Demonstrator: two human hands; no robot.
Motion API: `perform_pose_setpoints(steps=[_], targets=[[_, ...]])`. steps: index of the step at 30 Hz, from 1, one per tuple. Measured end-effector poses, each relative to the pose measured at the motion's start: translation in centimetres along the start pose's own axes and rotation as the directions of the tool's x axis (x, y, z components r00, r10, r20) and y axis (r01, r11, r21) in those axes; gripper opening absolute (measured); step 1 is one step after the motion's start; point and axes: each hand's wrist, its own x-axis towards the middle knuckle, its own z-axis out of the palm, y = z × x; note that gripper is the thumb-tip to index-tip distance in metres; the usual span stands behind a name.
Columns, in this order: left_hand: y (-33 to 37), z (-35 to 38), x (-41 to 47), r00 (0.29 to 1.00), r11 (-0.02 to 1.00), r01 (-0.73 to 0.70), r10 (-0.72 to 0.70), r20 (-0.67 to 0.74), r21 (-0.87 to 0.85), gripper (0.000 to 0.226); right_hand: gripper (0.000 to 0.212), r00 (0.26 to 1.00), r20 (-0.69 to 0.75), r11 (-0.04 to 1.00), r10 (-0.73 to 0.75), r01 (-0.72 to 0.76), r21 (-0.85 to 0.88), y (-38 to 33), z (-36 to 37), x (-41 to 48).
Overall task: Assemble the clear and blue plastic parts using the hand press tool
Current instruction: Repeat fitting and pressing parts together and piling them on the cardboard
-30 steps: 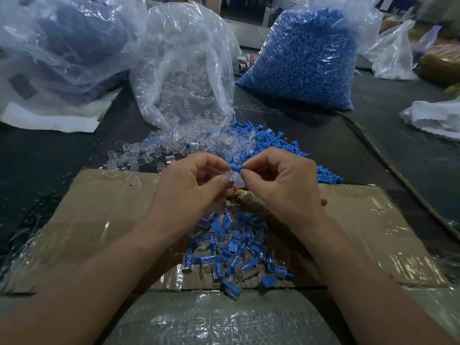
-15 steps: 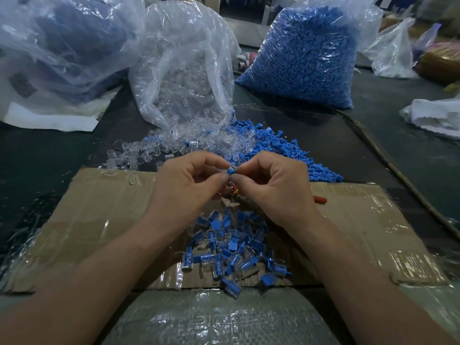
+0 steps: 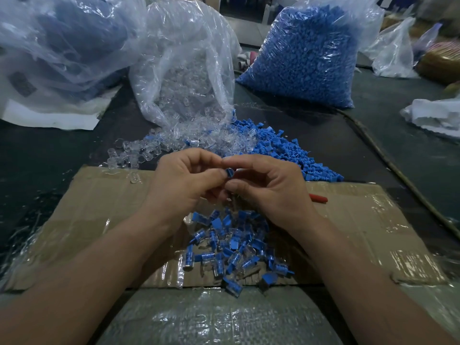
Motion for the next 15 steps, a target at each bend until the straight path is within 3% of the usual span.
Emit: perform_pose_setpoints(steps=[6,9,15], targets=[[-0.29,-0.43,0.3,0.995,0.997,0.043,-0.036,0.098,-0.066,0.017,0.033,1.0,-0.026,1.0,0.018,-0.018,-0.005,0.03,-0.37,-0.05],[-0.48,-0.53,0.45,0.991,0.995,0.051,-0.04,0.131,-0.084,0.007,0.031,0.998,-0.041,0.999,0.037,-0.038,-0.014,0.08,-0.63,-0.11],[-0.69,-0.48,0.58,0.988,0.996,0.052,-0.041,0.147,-0.076,0.021,0.03,0.998,-0.05,0.997,0.042,-0.045,-0.057,0.22,-0.68,-0.18]])
